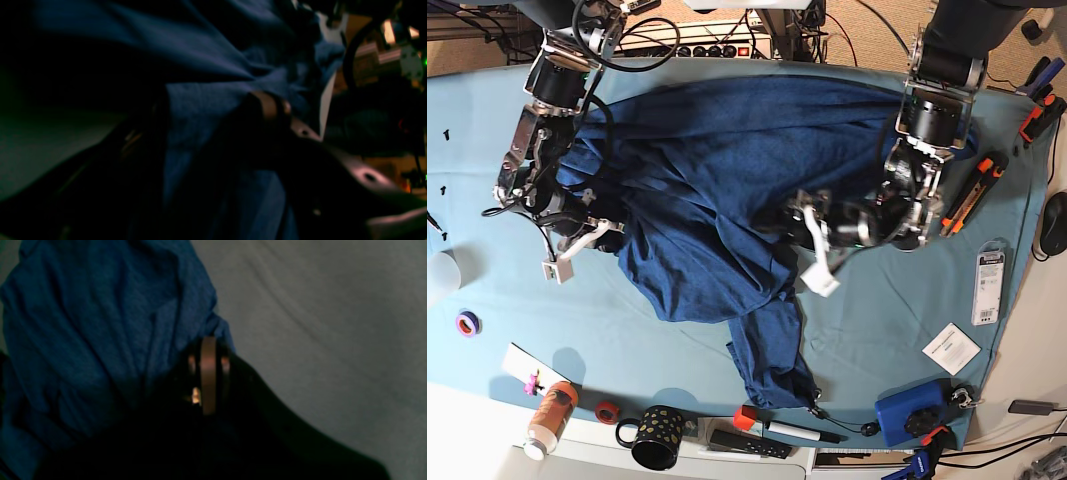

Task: Layout the t-shirt on the table in an organized manner, then fold the t-shirt properly
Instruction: 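Grasp a sleeve with the left gripper and pull it outward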

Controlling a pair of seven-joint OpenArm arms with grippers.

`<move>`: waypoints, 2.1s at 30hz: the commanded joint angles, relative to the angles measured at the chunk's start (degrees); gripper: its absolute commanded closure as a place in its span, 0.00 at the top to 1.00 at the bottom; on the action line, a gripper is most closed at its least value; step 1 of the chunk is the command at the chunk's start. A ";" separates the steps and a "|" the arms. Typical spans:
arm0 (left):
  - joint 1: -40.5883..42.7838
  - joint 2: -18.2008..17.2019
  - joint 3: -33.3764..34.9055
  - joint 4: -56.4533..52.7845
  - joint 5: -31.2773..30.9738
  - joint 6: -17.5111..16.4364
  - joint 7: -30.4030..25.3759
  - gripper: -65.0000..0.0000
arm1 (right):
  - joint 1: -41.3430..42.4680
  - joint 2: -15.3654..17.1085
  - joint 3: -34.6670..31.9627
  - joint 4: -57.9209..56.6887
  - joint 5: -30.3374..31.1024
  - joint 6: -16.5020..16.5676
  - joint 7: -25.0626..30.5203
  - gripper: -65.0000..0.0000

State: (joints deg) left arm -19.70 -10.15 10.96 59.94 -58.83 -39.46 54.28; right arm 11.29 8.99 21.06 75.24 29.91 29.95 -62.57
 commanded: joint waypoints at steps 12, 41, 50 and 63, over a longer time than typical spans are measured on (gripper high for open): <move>-2.27 -0.28 -3.98 3.61 -1.73 -0.54 -4.15 0.00 | 1.42 1.57 0.07 0.79 -5.14 -0.55 4.81 0.00; -1.03 -14.91 -20.00 33.29 -17.90 -0.54 7.43 0.00 | 11.28 10.03 19.17 0.81 -2.34 -3.67 -1.81 0.00; 7.06 -14.29 -20.00 33.29 -17.92 -0.54 7.30 0.00 | 10.38 9.90 19.12 0.81 -2.51 -3.58 -2.32 0.00; 22.60 -14.32 -20.00 33.42 -26.17 -0.54 18.73 0.00 | 2.14 9.94 19.19 0.81 -4.04 -3.58 -2.56 0.00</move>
State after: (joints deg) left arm 3.70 -23.83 -8.69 92.42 -83.18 -39.72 73.93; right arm 12.32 17.76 40.12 75.00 25.19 26.17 -66.00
